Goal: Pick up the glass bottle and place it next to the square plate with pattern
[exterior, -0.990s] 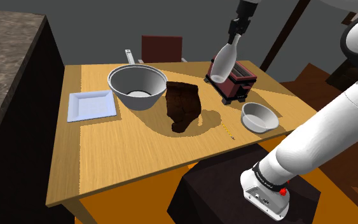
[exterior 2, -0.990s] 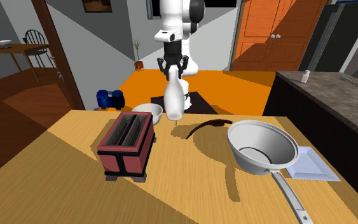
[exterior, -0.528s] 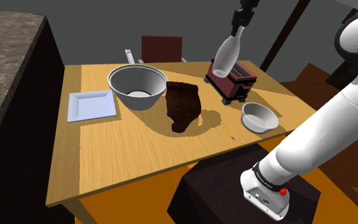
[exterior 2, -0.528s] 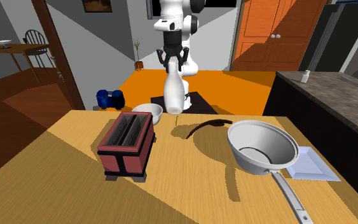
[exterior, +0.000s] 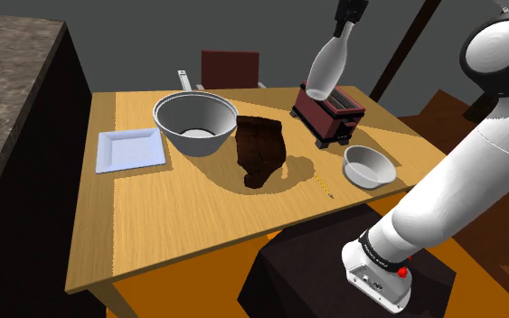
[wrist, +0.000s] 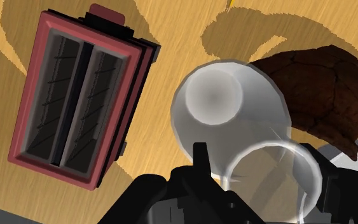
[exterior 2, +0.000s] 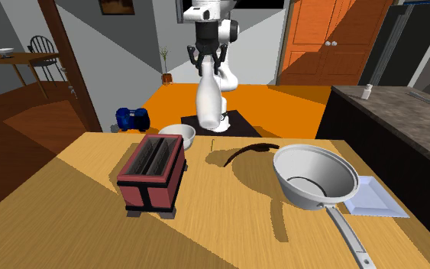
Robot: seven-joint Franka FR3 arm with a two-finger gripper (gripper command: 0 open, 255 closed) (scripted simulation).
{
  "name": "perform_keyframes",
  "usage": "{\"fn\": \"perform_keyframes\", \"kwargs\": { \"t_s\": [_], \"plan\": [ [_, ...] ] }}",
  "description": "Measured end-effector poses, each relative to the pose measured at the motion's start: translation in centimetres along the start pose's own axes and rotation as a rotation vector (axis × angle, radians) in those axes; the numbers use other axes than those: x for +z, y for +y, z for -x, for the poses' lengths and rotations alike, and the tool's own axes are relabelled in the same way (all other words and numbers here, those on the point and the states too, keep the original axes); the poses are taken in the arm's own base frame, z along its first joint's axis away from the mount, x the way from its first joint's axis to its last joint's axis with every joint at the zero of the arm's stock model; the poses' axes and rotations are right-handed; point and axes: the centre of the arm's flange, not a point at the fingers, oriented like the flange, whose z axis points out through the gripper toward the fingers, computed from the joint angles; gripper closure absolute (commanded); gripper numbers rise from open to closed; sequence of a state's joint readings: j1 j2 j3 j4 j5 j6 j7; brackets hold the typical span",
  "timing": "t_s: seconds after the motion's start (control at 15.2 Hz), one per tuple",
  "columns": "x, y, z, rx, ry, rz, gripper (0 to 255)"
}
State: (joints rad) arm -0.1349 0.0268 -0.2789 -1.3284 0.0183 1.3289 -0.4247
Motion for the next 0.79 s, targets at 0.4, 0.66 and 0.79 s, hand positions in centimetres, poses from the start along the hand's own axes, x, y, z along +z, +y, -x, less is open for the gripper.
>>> {"fn": "perform_keyframes", "kwargs": {
  "t_s": [0.4, 0.66, 0.79],
  "plan": [
    [-3.2, -0.1, 0.1, 0.0, 0.0, 0.0, 255],
    [-4.5, -0.7, 0.0, 0.0, 0.0, 0.0, 255],
    [-3.7, -2.7, -0.7, -0.001, -0.001, -0.001, 255]
  ]
}}
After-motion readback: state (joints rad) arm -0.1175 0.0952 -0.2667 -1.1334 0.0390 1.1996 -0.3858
